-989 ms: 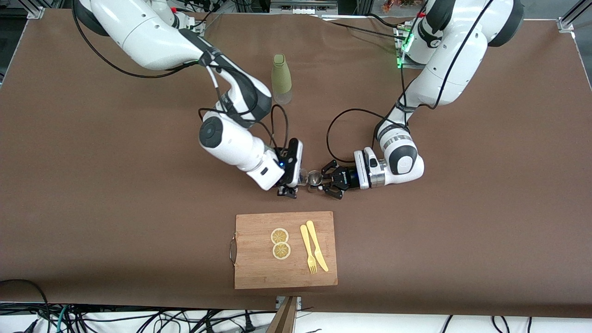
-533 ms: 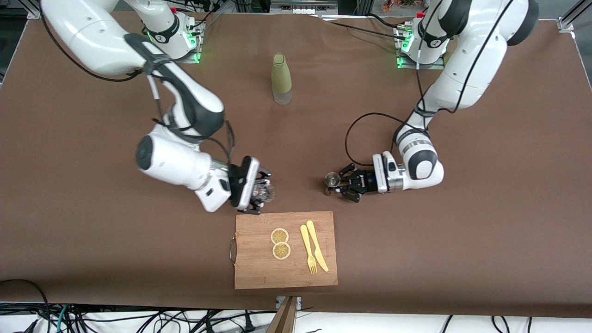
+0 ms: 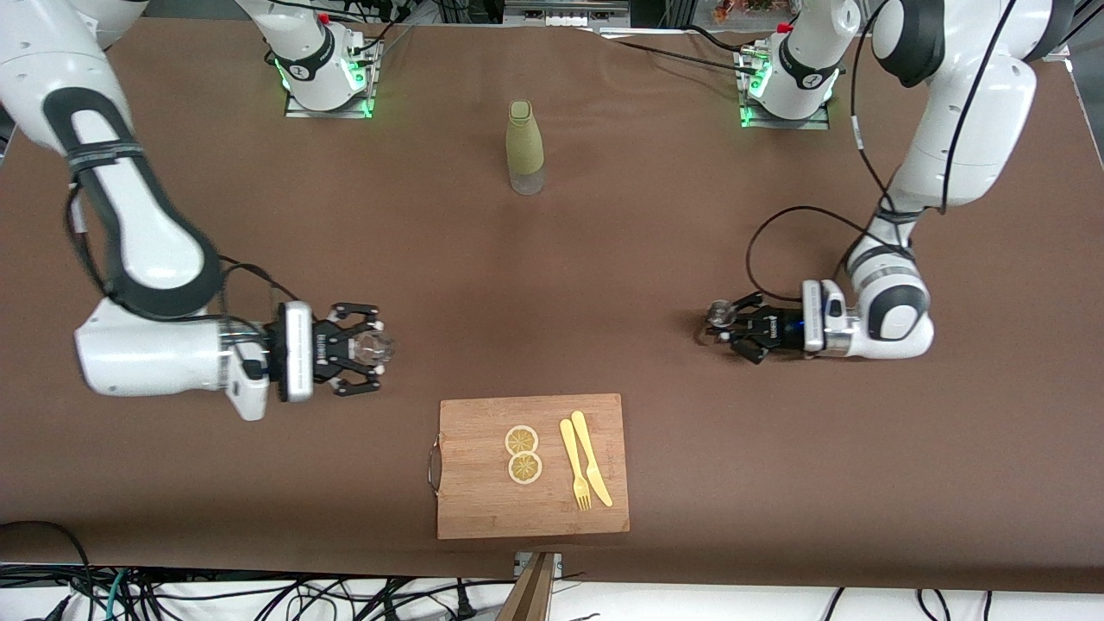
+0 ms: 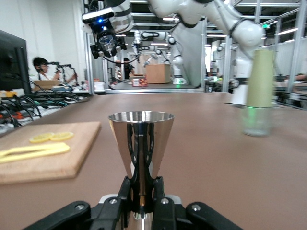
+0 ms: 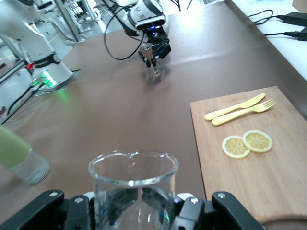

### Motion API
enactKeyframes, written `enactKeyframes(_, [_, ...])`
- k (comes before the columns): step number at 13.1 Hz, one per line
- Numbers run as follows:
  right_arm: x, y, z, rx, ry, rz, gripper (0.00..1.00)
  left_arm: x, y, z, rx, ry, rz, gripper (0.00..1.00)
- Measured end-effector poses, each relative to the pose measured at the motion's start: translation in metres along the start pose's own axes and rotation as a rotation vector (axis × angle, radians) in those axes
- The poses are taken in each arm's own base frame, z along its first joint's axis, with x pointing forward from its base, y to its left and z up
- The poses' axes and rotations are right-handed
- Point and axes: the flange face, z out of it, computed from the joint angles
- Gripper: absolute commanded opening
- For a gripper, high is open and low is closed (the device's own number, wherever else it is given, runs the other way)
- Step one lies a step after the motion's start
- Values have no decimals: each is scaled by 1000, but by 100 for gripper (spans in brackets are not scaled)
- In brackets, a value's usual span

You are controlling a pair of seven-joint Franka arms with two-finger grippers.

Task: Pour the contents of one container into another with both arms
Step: 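Lower the beaker with the right gripper while the left gripper lowers the jigger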

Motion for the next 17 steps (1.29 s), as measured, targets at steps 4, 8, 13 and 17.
enactKeyframes(4, [-81,-12,-41,111,54,-107,0,-7,35,-78,-70,-19,-27,0])
enactKeyframes(8, [-183,-19,-42,166,96,-209,0,-10,72,-143,-88,-19,-50,0])
enactKeyframes(13, [-280,-25,-9,188,163,-306,0,-36,113,-183,-53,19,-100,0])
enactKeyframes(17, [-309,-27,24,199,243,-280,0,-45,137,-211,-33,19,-129,0])
